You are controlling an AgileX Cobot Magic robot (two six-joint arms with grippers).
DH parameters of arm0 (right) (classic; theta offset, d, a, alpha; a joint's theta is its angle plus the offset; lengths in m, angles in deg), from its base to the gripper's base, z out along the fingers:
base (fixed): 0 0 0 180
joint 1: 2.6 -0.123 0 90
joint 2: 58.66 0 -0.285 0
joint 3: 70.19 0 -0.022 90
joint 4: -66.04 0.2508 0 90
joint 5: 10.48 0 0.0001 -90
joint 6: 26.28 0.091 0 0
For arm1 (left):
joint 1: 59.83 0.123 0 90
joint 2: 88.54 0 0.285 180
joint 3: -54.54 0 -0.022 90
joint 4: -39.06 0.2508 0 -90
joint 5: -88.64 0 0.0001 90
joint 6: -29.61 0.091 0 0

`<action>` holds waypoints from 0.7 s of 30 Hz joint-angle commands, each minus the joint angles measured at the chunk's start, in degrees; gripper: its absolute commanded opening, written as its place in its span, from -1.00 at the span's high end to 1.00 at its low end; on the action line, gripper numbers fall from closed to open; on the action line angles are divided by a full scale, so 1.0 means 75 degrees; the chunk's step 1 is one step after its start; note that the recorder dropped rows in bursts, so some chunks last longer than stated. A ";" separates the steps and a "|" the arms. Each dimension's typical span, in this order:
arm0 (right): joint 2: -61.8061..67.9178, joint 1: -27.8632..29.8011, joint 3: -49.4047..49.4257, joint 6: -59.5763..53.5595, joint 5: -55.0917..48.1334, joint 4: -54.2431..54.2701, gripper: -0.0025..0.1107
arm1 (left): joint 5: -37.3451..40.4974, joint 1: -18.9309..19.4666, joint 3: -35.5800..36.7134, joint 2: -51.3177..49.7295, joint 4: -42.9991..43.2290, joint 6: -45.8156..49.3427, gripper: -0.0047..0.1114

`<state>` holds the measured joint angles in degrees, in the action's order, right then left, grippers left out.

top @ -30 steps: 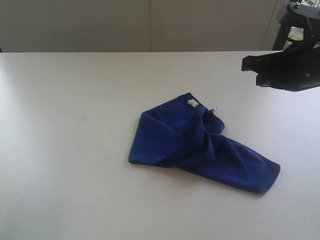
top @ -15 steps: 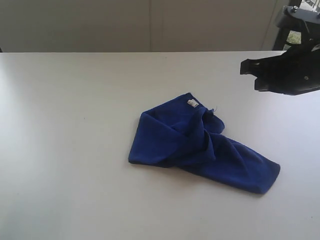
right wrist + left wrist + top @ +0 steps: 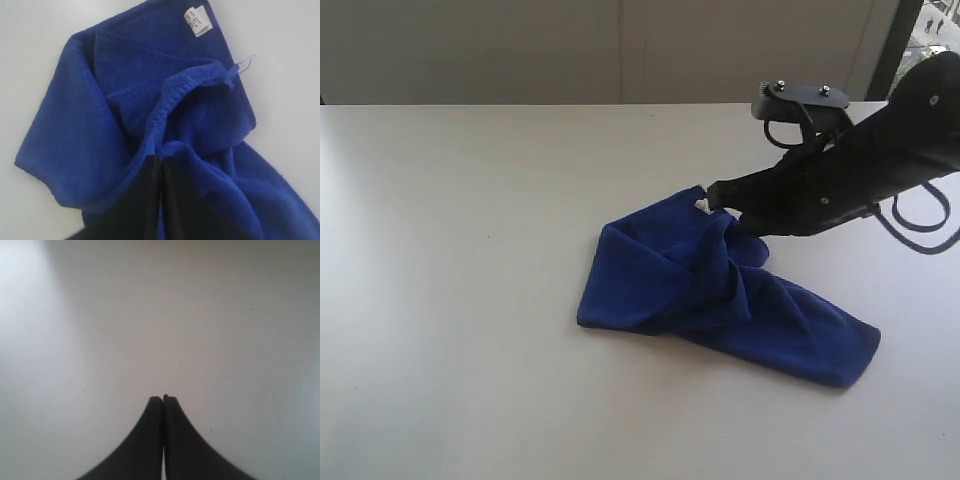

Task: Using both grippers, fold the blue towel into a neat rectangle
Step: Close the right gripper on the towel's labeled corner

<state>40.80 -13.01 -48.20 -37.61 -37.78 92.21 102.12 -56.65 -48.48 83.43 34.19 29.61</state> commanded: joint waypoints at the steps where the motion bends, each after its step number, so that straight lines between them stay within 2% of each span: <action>1: 0.0290 -0.0053 -0.0118 -0.0059 0.0227 0.0539 0.64 | -0.0017 0.0021 0.0032 0.0032 -0.0024 0.0000 0.92; 2: 0.0403 -0.0068 -0.0216 -0.0059 0.0227 0.0573 0.43 | -0.0017 0.0021 0.0032 0.0032 -0.0024 0.0000 0.92; 5: 0.0592 -0.0068 -0.0383 -0.0059 0.0243 0.0886 0.17 | -0.0017 0.0021 0.0032 0.0032 -0.0024 0.0000 0.92; 14: 0.1364 -0.0068 -0.0472 -0.0059 0.0865 0.1005 0.18 | -0.0017 0.0021 0.0032 0.0032 -0.0024 0.0000 0.92; 16: 0.1425 -0.0068 -0.0472 -0.0059 0.0947 0.1005 0.26 | -0.0017 0.0021 0.0032 0.0032 -0.0024 0.0000 0.92; 21: 0.1460 -0.0068 -0.0472 -0.0262 0.0966 0.1026 0.95 | -0.0017 0.0021 0.0032 0.0032 -0.0024 0.0000 0.92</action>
<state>51.79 -13.47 -51.67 -38.15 -31.03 99.79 102.12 -56.65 -48.48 83.43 34.19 29.61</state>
